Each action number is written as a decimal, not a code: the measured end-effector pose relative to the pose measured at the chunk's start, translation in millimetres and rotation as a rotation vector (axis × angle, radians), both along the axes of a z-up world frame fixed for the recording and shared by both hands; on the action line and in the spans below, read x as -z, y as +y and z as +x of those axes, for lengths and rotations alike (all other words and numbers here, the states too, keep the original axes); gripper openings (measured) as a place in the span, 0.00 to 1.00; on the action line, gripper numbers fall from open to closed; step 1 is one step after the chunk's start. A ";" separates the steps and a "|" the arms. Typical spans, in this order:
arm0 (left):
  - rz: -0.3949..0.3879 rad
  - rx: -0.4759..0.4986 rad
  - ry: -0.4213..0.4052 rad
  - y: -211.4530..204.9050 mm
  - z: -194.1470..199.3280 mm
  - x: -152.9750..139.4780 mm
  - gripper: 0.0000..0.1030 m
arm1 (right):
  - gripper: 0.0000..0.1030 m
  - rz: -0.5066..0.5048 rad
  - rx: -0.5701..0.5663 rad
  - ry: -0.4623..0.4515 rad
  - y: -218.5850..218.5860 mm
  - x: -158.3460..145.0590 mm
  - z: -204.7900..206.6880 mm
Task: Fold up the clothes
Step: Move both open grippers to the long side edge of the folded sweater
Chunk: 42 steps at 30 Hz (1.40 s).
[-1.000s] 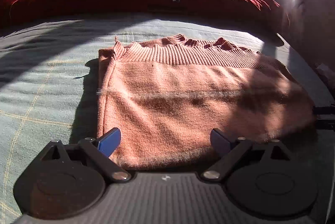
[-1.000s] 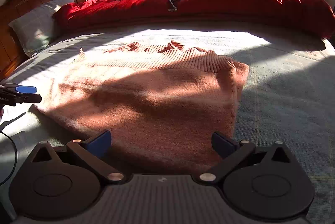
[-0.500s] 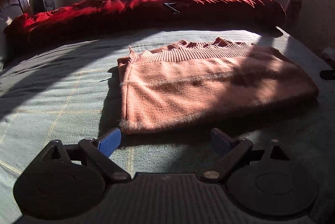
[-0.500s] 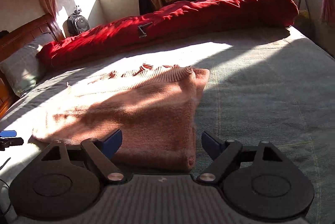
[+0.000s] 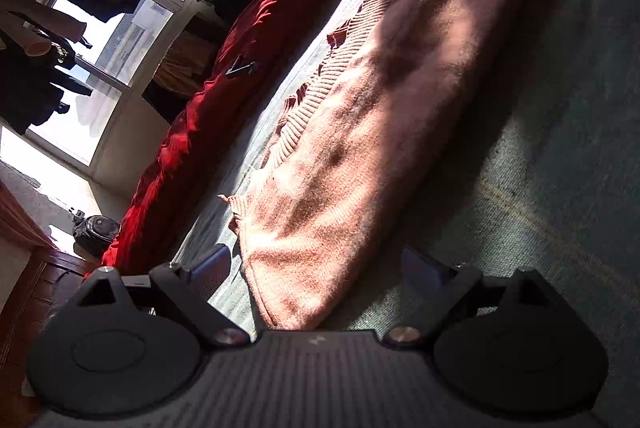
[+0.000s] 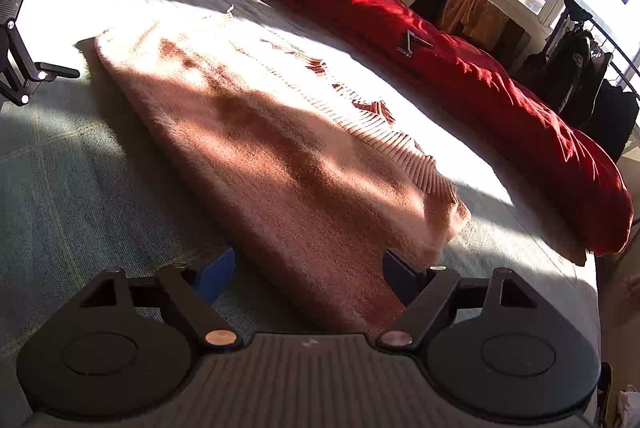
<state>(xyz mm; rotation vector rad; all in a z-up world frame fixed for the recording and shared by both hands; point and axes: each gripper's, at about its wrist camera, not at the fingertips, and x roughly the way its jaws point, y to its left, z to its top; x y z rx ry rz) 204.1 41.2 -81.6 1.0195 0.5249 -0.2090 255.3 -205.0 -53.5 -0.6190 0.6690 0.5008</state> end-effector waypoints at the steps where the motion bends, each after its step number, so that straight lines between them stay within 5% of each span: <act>1: 0.016 0.012 -0.003 -4.2 4.8 4.2 0.90 | 0.83 -0.010 -0.013 0.000 7.2 1.4 2.4; 8: 0.141 0.167 -0.069 -35.8 16.7 26.2 0.90 | 0.87 -0.079 -0.110 -0.016 64.0 10.7 12.9; 17: 0.194 0.265 -0.137 -30.0 21.5 32.3 0.92 | 0.93 -0.244 -0.197 -0.087 118.5 39.8 20.9; 27: 0.212 0.145 -0.128 33.2 31.6 29.6 0.92 | 0.95 -0.400 -0.048 -0.141 48.5 40.1 27.8; 35: 0.255 0.217 -0.182 7.2 41.6 37.2 0.91 | 0.95 -0.450 0.022 -0.217 32.8 51.2 25.7; 42: 0.219 0.184 -0.185 11.8 42.1 36.6 0.88 | 0.92 -0.449 0.008 -0.240 31.6 52.8 19.8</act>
